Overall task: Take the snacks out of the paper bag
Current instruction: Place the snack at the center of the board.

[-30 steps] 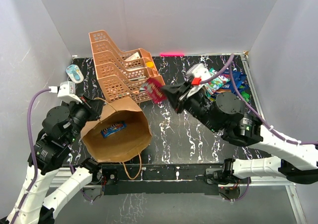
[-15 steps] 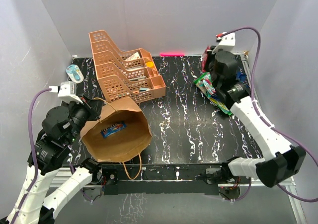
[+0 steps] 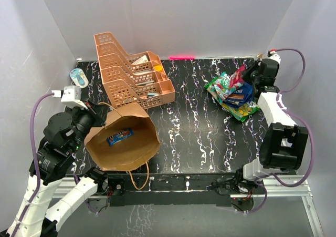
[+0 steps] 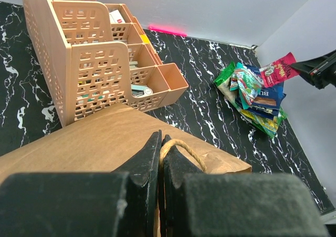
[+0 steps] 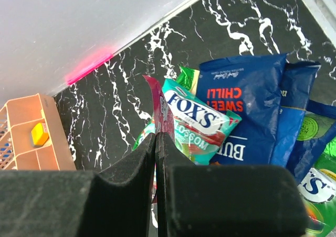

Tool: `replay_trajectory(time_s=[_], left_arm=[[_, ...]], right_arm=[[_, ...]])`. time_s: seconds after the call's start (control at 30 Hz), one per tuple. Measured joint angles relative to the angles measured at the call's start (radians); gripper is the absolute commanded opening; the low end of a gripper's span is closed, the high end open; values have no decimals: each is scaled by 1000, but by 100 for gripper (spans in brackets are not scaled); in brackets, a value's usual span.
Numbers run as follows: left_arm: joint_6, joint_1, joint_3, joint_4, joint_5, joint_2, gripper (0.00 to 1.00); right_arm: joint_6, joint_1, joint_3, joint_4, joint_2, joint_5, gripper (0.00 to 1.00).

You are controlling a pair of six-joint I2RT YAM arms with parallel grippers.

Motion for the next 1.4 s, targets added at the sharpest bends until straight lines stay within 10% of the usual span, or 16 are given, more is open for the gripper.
replay_trajectory(time_s=[1.17, 1.4], left_arm=[[-3, 0, -16, 13, 7, 19, 0], [-3, 0, -16, 13, 7, 18, 0]], right_arm=[[101, -106, -350, 224, -105, 104, 8], [116, -106, -411, 240, -114, 91, 78]])
